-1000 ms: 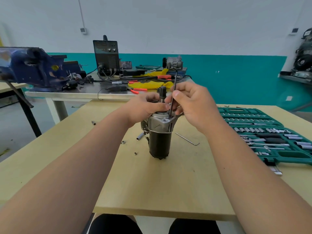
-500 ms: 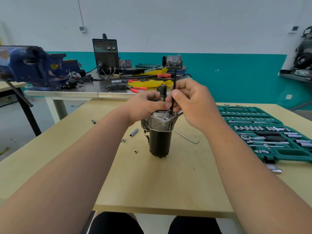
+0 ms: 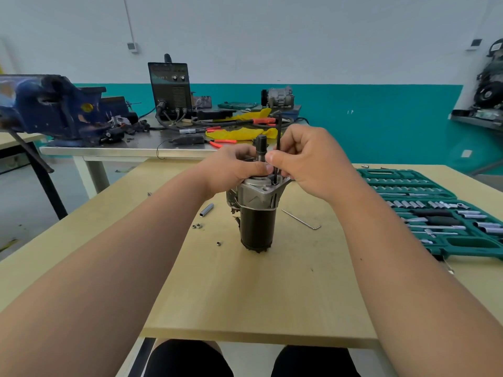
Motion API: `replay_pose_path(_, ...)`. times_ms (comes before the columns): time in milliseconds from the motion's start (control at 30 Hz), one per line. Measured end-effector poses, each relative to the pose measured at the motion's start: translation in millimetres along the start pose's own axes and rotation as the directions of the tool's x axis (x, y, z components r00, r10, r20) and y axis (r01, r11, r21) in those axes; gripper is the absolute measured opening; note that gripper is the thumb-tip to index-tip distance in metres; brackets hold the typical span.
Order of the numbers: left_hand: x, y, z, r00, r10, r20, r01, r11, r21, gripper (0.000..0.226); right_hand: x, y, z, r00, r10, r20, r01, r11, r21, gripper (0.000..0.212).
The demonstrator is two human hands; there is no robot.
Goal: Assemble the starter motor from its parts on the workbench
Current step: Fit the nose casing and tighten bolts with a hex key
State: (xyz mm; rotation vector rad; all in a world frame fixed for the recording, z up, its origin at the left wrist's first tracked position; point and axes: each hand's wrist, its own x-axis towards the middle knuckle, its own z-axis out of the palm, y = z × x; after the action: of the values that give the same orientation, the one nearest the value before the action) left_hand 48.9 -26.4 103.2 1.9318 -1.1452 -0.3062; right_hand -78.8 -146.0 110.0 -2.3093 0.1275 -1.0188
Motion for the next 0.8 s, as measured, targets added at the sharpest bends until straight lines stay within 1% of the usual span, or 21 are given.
replay_pose_path(133, -1, 0, 1, 1.000, 0.010, -0.004, -0.010, 1.000, 0.007, 0.032, 2, 1, 4, 0.999, 0.023, -0.031, -0.024, 0.999, -0.040, 0.027)
replay_pose_path(233, -1, 0, 1, 1.000, 0.012, -0.007, -0.012, 1.000, 0.003, 0.027, 1, 2, 9, 0.999, 0.042, -0.015, -0.043, 0.997, -0.062, 0.028)
replay_pose_path(333, 0, -1, 0, 1.000, 0.004, -0.012, -0.004, 1.000, -0.001, 0.026, 2, 2, 7, 0.998, 0.058, -0.003, -0.058, 0.998, -0.033, 0.028)
replay_pose_path(433, 1, -1, 0, 1.000, -0.007, -0.001, 0.007, 1.000, -0.016, 0.035, 4, 1, 3, 0.994, 0.100, 0.052, -0.103, 0.993, 0.057, 0.019)
replay_pose_path(567, 1, -1, -1, 1.000, -0.011, -0.001, 0.011, 0.999, -0.036, 0.037, 7, -2, -6, 0.983, 0.093, 0.158, -0.121, 0.975, 0.183, 0.013)
replay_pose_path(700, 3, -3, 0, 1.000, -0.024, -0.010, 0.023, 0.999, -0.043, 0.036, 8, -5, -15, 0.964, 0.098, 0.246, -0.140, 0.978, 0.158, 0.016)
replay_pose_path(800, 4, -5, -1, 1.000, -0.018, -0.008, 0.017, 0.999, -0.030, 0.034, 7, -7, -20, 0.952, 0.112, 0.285, -0.170, 0.968, 0.187, 0.016)
